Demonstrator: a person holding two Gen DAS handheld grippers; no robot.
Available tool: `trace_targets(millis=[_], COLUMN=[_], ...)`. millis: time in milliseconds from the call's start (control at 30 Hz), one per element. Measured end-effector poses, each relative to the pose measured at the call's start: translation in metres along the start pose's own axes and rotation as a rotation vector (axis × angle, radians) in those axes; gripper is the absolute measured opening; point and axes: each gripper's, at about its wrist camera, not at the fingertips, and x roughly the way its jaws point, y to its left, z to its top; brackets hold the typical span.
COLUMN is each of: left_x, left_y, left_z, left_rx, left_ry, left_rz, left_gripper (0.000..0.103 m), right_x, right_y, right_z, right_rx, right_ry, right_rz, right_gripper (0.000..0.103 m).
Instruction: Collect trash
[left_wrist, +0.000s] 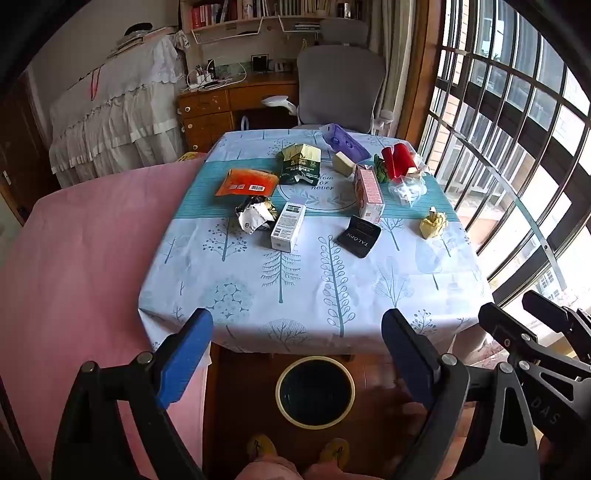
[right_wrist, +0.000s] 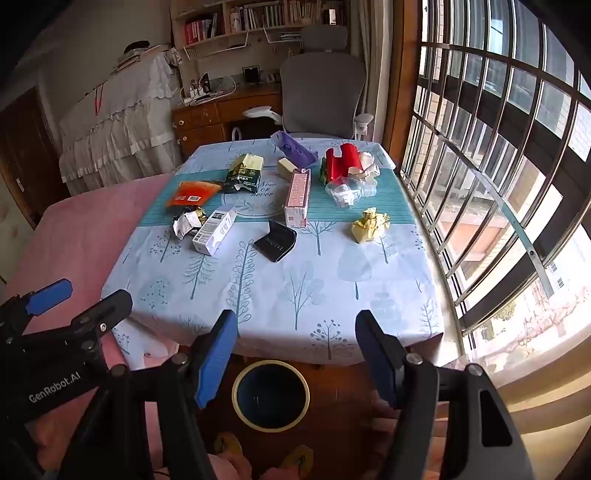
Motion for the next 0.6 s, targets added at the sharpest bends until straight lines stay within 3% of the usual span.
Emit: trace_targets(millis=[400,600], left_x=[0.002,0.009], left_y=[0.012,0.001], left_z=[-0.006,-0.008], left_rx=[-0.003,0.005], left_ry=[0.011,0.025], left_rz=[-0.017,-0.014], left_gripper=[0.091,0.091], right_x=[-0.001,0.003], right_y=[0.001,-0.008], right_z=[0.000,-0.004], right_rx=[0.003,0.008], right_ry=[0.005,0.009], right_rz=[-0.002,-0.006], right_gripper=[0.067,0.067])
